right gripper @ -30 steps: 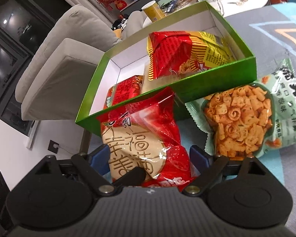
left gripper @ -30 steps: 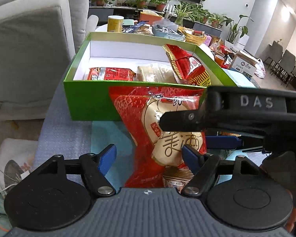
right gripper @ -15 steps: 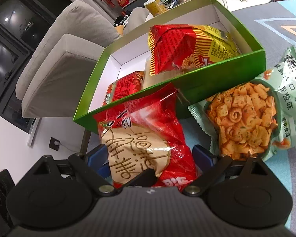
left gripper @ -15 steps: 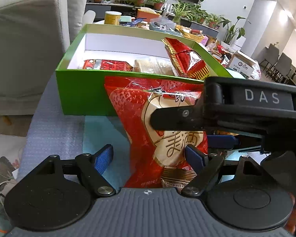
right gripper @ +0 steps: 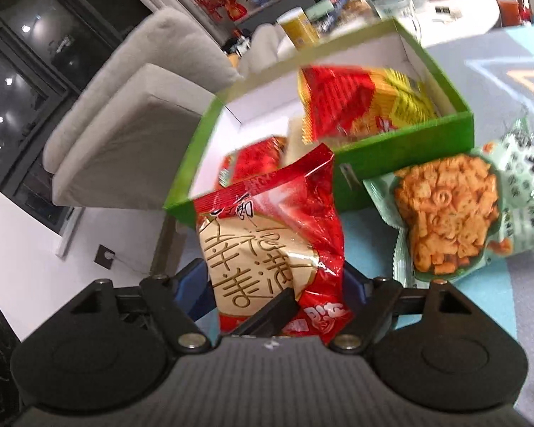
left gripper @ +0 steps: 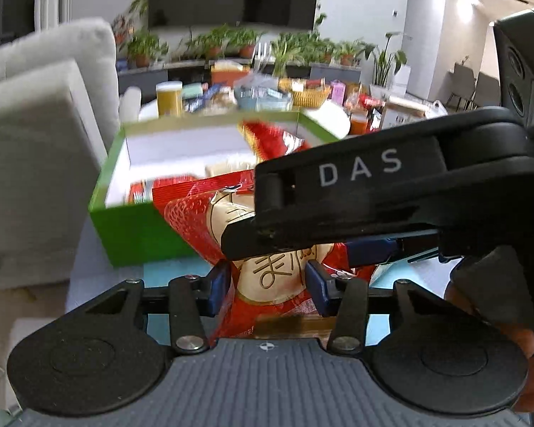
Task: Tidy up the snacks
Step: 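Lift the red cookie bag with the right gripper over the green box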
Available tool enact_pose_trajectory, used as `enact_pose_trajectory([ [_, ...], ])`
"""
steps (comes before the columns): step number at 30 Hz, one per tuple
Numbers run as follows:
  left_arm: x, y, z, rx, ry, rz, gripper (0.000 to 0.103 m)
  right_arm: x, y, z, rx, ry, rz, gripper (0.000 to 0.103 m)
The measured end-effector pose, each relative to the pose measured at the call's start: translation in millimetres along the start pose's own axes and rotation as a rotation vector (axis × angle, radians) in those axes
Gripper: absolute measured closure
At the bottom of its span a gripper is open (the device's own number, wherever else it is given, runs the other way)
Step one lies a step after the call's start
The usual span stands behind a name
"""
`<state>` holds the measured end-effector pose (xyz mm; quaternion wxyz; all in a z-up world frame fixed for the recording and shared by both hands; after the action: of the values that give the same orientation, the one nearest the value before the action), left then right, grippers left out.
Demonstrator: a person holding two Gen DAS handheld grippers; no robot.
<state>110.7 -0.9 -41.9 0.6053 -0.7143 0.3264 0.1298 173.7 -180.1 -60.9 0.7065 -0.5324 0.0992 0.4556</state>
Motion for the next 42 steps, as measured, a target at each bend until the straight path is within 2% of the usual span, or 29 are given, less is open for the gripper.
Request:
enact_pose_trajectory([
  [9,-38.0,-31.8,-12.5,0.046,0.010,-0.122,0.060,-36.5,-20.6,22.1,-0.032,-0.029,-0.114,0.047],
  [19,-60.0,-77.7,-12.4,0.082,-0.016,-0.236,0.060,-44.0,-57.7,45.8,-0.071,-0.052,-0.182,0.047],
  [27,-41.3,-115.4,7.2,0.072,-0.037,-0.247,0.059,-17.3,-90.1,43.9,0.021,-0.117,-0.167,0.047],
  [33,-16.9,-125.7,19.8,0.085,-0.052,-0.235,0.059,3.9,-103.0,39.1,0.042,-0.108,-0.151,0.047],
  [42,30.5,-130.3,41.6,0.062,-0.054,-0.178,0.059,45.9,-114.1,20.8,0.064,-0.083,-0.111,0.047],
])
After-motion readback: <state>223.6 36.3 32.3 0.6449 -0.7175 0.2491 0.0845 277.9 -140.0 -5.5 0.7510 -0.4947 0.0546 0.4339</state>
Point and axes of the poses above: each gripper's, at about its wrist camera, not at the fingertips, and x roughly the way its jaws point, z to its left, y to its underside, the point moved 1 cm from there along x, roughly the way its jaws point, and after that the axes turned 12 degrees about -x, right-handed, at the moved point
